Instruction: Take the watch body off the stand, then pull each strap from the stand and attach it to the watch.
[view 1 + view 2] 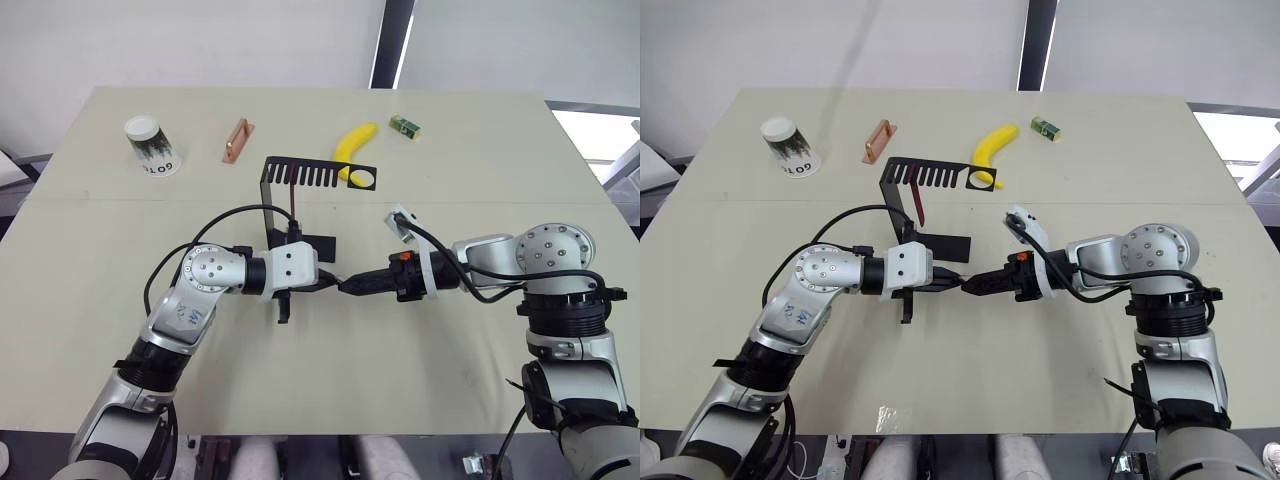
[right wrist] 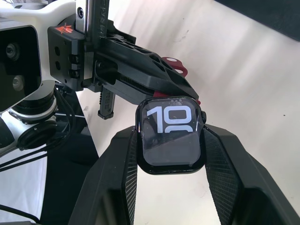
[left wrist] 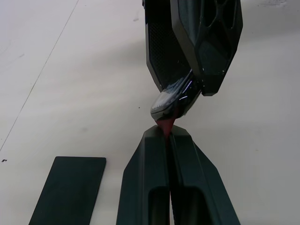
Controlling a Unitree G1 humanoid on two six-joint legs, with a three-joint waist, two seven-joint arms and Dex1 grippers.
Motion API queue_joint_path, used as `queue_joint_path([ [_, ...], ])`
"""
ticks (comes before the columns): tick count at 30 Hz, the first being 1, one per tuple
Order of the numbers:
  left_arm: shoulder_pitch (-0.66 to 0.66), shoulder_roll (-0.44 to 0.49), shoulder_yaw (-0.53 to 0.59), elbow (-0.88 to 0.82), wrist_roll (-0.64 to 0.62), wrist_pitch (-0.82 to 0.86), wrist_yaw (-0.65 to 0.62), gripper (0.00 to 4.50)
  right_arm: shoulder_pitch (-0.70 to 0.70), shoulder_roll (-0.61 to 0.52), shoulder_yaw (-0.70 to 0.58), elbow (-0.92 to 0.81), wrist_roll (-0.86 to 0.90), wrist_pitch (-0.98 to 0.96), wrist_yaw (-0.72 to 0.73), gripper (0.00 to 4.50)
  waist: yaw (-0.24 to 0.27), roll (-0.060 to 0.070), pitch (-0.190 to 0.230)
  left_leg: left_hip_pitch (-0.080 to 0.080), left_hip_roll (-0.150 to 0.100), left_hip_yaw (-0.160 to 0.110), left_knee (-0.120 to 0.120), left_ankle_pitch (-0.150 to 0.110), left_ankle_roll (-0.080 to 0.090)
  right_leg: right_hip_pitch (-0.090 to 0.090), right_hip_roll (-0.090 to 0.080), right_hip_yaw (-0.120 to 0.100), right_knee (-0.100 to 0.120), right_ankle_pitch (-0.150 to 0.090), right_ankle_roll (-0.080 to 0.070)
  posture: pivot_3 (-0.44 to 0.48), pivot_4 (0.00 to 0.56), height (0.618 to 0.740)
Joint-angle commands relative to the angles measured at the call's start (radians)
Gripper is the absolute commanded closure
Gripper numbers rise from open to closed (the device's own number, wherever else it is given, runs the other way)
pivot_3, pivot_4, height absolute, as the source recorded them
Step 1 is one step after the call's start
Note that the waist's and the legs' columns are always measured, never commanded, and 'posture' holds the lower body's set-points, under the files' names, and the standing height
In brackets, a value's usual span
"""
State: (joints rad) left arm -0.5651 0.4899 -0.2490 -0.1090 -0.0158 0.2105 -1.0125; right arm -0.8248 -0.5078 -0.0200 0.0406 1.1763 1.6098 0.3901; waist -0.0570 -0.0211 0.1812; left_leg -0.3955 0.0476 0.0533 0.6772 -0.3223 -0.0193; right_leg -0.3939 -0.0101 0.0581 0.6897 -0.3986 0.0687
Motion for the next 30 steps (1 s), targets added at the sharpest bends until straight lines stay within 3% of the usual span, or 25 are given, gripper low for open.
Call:
queue_joint_path([
  [1,-0.045,-0.033,0.005,-0.085,-0.043,-0.035,0.014,4.50,-0.013,0.021,0.014,-0.020,0.027,0.005,0.033,2.97,0.000,0.000,0.000,0.000,0.000,0.000,0.000,0.000,0.000,0.000,0.000,0.000,0.000,0.000,0.000,0.000,0.150,0.740],
  [8,-0.038,-0.025,0.020,-0.104,-0.059,0.017,0.015,4.50,-0.020,0.046,-0.023,-0.063,0.002,0.001,0.032,2.97,0.000,0.000,0.000,0.000,0.000,0.000,0.000,0.000,0.000,0.000,0.000,0.000,0.000,0.000,0.000,0.000,0.150,0.740],
  [11,-0.034,0.001,0.055,-0.127,-0.095,0.070,-0.004,3.54,-0.013,0.044,-0.026,-0.102,0.010,0.005,0.046,2.97,-0.001,0.000,0.000,-0.001,0.000,0.000,0.000,0.000,0.000,-0.001,0.000,0.000,0.000,0.000,0.000,0.000,0.150,0.740],
  [13,-0.031,0.017,0.061,-0.137,-0.101,0.078,-0.014,2.60,-0.009,0.045,-0.029,-0.111,0.008,0.005,0.049,2.97,-0.001,0.000,0.000,-0.001,0.000,0.000,0.000,0.000,0.000,-0.001,0.000,0.000,0.000,0.000,0.000,0.000,0.150,0.740],
  [20,0.062,0.210,0.189,-0.270,-0.287,0.221,-0.142,0.05,0.017,-0.043,0.042,-0.236,-0.057,-0.070,0.154,2.97,-0.004,0.000,0.000,-0.002,0.000,-0.001,0.000,0.000,0.000,-0.002,0.000,0.000,0.001,0.000,0.000,0.000,0.150,0.740],
  [24,0.091,0.299,0.277,-0.324,-0.458,0.360,-0.194,0.05,0.072,-0.196,0.209,-0.403,-0.234,-0.345,0.366,2.97,-0.002,0.000,0.000,-0.005,0.000,-0.004,0.001,0.000,0.000,-0.002,0.000,-0.002,-0.001,0.000,0.000,0.000,0.150,0.740],
  [30,0.114,0.364,0.317,-0.296,-0.516,0.401,-0.191,0.05,0.152,-0.285,0.300,-0.461,-0.495,-0.758,0.573,2.97,0.001,0.000,0.000,-0.006,-0.001,-0.005,0.005,0.000,0.001,-0.002,0.000,-0.002,-0.001,0.000,0.000,0.000,0.150,0.740],
])
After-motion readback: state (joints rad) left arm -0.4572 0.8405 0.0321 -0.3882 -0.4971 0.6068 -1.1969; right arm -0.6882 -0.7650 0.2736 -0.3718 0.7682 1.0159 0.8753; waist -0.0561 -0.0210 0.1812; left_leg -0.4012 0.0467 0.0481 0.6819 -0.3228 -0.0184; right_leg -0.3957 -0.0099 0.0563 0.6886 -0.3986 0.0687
